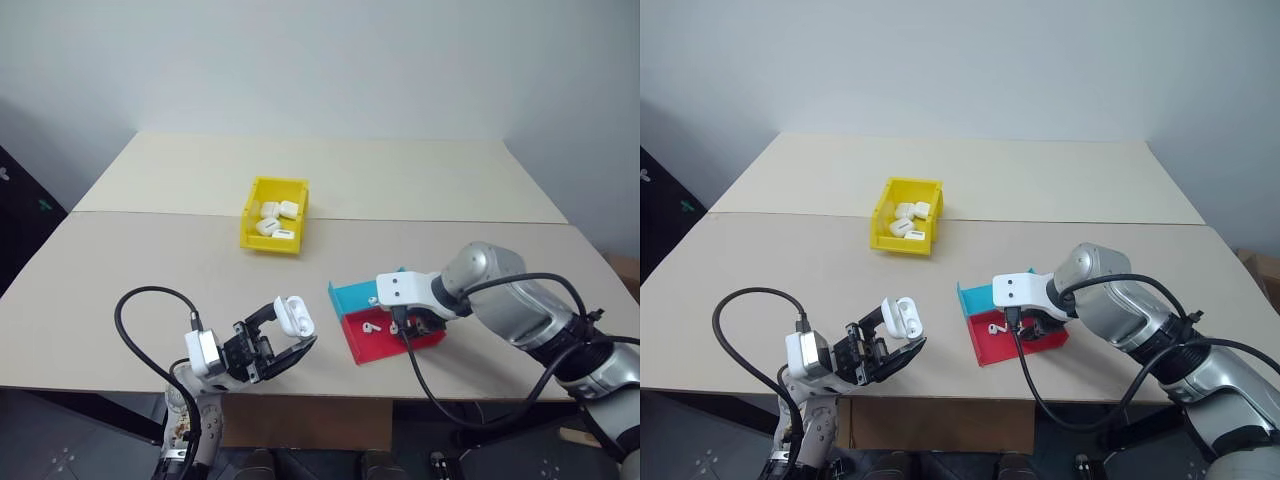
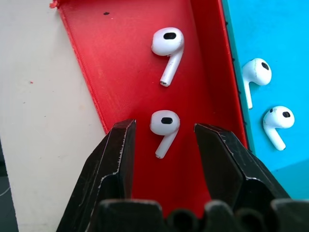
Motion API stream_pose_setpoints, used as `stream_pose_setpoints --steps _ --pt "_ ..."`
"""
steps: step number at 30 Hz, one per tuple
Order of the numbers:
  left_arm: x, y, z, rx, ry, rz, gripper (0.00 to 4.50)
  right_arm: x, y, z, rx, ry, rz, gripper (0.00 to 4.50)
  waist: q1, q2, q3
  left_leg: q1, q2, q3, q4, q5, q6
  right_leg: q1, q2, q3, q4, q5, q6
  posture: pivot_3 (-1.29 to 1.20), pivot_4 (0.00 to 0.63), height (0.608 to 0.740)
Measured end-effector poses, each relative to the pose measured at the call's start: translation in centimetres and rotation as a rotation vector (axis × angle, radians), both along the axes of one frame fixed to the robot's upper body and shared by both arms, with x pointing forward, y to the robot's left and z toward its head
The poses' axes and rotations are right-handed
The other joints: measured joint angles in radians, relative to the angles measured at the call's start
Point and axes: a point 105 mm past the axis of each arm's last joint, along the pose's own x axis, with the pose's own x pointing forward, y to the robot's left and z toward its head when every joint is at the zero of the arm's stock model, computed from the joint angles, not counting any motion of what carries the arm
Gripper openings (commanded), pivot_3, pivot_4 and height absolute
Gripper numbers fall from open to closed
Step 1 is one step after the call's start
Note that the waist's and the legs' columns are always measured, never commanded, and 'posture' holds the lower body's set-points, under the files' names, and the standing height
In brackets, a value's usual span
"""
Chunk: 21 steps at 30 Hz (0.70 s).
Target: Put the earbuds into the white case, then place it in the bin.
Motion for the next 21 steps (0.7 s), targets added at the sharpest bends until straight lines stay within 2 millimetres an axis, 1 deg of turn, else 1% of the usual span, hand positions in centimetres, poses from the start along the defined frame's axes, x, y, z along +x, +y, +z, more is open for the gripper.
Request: stream_pose_setpoints --steps 21 --pt "-0.27 0.10 -0.28 0.035 0.019 0.032 2.76 0.70 0.16 -0.98 -0.021 0.009 -0.006 2.37 0.000 0.000 0.000 0.000 0.000 0.000 0.000 0.000 0.000 0.000 0.000 0.000 0.000 0.000 0.000 0.00 0.150 0.740"
